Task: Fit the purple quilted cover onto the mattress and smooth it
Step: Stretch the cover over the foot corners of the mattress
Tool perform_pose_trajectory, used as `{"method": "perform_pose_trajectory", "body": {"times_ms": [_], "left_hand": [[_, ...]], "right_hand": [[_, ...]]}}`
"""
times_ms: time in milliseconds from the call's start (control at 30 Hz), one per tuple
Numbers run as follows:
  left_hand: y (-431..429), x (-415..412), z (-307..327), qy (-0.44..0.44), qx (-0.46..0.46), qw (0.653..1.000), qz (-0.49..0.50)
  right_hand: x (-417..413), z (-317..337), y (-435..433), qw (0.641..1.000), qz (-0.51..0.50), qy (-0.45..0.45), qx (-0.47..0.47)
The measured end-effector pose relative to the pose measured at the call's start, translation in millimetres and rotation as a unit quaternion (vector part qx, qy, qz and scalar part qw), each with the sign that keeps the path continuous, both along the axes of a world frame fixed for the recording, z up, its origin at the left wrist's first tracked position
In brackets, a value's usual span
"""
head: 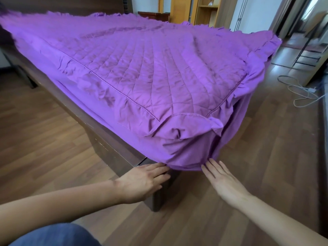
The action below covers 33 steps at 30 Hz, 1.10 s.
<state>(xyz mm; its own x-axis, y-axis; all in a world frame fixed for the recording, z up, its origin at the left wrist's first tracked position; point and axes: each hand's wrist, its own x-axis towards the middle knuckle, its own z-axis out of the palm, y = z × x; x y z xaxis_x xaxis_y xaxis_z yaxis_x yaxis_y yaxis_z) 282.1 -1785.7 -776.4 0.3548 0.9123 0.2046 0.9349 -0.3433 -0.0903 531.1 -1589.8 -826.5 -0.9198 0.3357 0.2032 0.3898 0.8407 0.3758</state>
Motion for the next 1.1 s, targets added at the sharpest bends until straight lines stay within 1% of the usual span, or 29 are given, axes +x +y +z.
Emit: {"method": "perform_pose_trajectory", "body": {"times_ms": [67,100,133,200,233,300,333,367,433,500,567,633,667,733,800,833,867,1000,1067,1100], "left_hand": [[-6,-6,7,-0.012,0.035,0.999,-0.032],[-8,-9,14,-0.013,0.072,0.996,-0.051],[-9,-10,23,-0.013,0.121,0.990,-0.068],[-10,-11,45,-0.013,0.235,0.969,-0.080],[-8,-12,56,-0.013,0.290,0.955,-0.068],[0,-13,77,-0.027,0.374,0.927,-0.005],[5,-15,86,-0.041,0.392,0.918,0.033],[11,-17,96,-0.053,0.393,0.915,0.068],[20,-16,112,-0.057,0.367,0.921,0.117],[28,-12,120,-0.045,0.340,0.931,0.124],[34,-5,121,-0.041,0.325,0.939,0.108],[36,0,124,-0.052,0.325,0.940,0.096],[37,3,128,-0.071,0.327,0.938,0.089],[41,12,142,-0.111,0.349,0.927,0.079],[49,29,158,-0.138,0.369,0.917,0.063],[53,39,162,-0.139,0.367,0.918,0.053],[59,49,164,-0.138,0.357,0.923,0.042],[72,56,159,-0.119,0.289,0.950,0.019],[66,48,158,-0.133,0.255,0.958,0.007],[62,40,159,-0.154,0.245,0.957,0.013]], "right_hand": [[9,-3,-2,1.000,-0.007,-0.012,-0.006],[15,-2,-3,1.000,-0.002,-0.007,-0.012],[20,5,-4,1.000,0.012,0.018,-0.011],[25,29,-6,0.989,0.054,0.136,0.012],[24,47,-9,0.975,0.063,0.209,0.028],[12,92,-16,0.933,0.073,0.349,0.049],[2,113,-21,0.915,0.083,0.391,0.049],[-9,131,-24,0.907,0.094,0.408,0.046],[-32,159,-33,0.914,0.119,0.386,0.029],[-53,176,-37,0.931,0.122,0.344,0.005],[-67,182,-38,0.938,0.120,0.325,-0.013],[-74,188,-38,0.931,0.146,0.334,-0.015],[-73,189,-37,0.928,0.158,0.338,-0.016],[-66,194,-35,0.909,0.168,0.380,-0.033],[-51,200,-30,0.880,0.152,0.445,-0.063],[-43,200,-28,0.872,0.141,0.465,-0.069],[-34,196,-25,0.871,0.127,0.470,-0.065],[-16,174,-13,0.903,0.089,0.416,-0.058],[-19,171,-12,0.914,0.111,0.386,-0.064],[-22,173,-13,0.917,0.126,0.370,-0.073]]}}
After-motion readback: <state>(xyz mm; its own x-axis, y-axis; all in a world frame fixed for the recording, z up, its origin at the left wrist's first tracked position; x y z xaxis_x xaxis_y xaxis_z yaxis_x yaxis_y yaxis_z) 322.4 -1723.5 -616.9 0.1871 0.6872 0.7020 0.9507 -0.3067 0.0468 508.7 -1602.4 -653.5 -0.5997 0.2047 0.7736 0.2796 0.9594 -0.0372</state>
